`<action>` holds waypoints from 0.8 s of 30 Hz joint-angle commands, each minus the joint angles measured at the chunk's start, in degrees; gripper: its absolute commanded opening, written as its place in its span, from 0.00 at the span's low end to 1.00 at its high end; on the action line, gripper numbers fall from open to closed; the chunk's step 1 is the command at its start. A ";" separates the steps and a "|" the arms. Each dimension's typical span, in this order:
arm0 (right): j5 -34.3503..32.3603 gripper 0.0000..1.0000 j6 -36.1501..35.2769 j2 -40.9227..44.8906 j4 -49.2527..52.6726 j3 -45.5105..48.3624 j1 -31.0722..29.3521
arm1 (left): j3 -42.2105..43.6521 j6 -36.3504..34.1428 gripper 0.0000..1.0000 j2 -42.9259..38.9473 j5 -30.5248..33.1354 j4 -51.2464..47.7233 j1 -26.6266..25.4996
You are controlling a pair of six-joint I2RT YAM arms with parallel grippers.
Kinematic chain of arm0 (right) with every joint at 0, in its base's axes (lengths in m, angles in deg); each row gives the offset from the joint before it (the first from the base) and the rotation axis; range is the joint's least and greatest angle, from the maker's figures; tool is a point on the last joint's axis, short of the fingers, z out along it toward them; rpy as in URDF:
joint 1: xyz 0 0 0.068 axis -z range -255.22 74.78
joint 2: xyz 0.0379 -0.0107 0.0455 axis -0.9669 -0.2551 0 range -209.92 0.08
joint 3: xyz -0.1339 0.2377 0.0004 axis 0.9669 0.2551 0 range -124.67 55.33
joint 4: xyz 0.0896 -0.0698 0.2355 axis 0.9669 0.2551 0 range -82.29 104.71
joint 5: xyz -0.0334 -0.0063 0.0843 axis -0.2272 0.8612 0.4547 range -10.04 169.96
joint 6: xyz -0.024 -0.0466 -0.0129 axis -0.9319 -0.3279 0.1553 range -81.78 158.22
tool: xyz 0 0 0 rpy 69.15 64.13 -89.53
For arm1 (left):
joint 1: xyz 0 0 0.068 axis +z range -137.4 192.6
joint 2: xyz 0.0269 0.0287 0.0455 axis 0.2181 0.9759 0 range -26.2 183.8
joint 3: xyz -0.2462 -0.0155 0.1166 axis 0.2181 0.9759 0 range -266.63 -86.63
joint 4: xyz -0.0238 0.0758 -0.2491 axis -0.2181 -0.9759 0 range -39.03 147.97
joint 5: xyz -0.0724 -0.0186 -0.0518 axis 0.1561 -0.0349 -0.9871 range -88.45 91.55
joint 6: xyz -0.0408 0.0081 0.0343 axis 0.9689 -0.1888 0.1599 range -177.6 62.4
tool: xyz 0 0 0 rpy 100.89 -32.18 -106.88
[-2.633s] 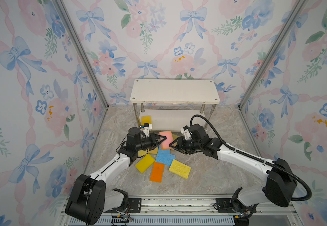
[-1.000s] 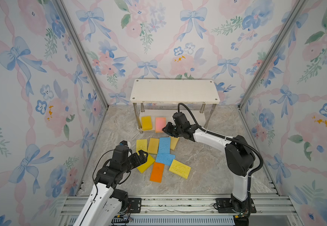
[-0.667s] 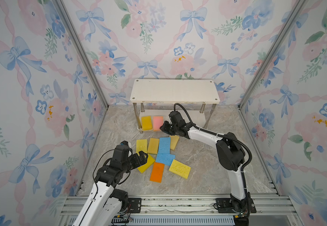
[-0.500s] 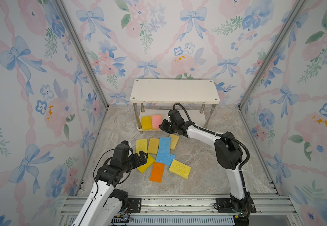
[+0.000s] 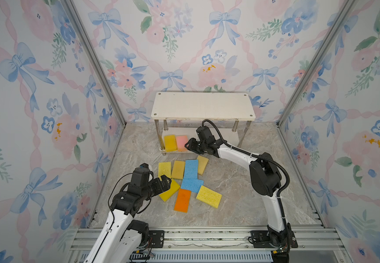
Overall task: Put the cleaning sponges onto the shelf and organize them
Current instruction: 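Set the pink sponge beside the yellow sponge on the lower tier, open right gripper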
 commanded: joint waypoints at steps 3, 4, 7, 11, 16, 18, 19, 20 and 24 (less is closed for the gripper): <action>2.20 0.49 -0.14 -2.38 -0.45 -1.71 0.79 | -0.10 -0.56 0.98 -0.12 0.02 -1.15 0.47; 2.14 0.50 -0.06 -2.20 -0.76 -1.47 0.77 | -0.02 -0.47 0.98 -0.23 0.06 -1.06 0.59; 2.80 0.52 0.16 -2.32 -0.96 -1.53 0.71 | 0.08 -0.41 0.98 -0.38 -0.01 -1.08 0.60; 2.92 0.54 0.97 -2.03 -2.00 -0.65 0.75 | 0.08 -0.32 0.98 -0.31 -0.02 -1.09 0.64; 3.36 0.54 2.26 -1.16 -3.97 1.16 0.56 | 0.20 -0.23 0.98 -0.35 -0.11 -1.05 0.65; 3.54 0.55 2.94 -0.73 -4.92 2.19 0.46 | 0.31 -0.16 0.98 -0.45 -0.18 -0.98 0.72; 3.63 0.55 3.31 -0.54 -5.52 2.78 0.48 | 0.36 -0.14 0.98 -0.50 -0.20 -1.03 0.72; 3.63 0.55 3.67 -0.33 -6.00 3.37 0.44 | 0.41 -0.13 0.98 -0.48 -0.20 -0.98 0.73; 3.23 0.55 3.82 1.07 -6.69 5.24 0.42 | 0.43 -0.12 0.98 -0.43 -0.20 -0.98 0.77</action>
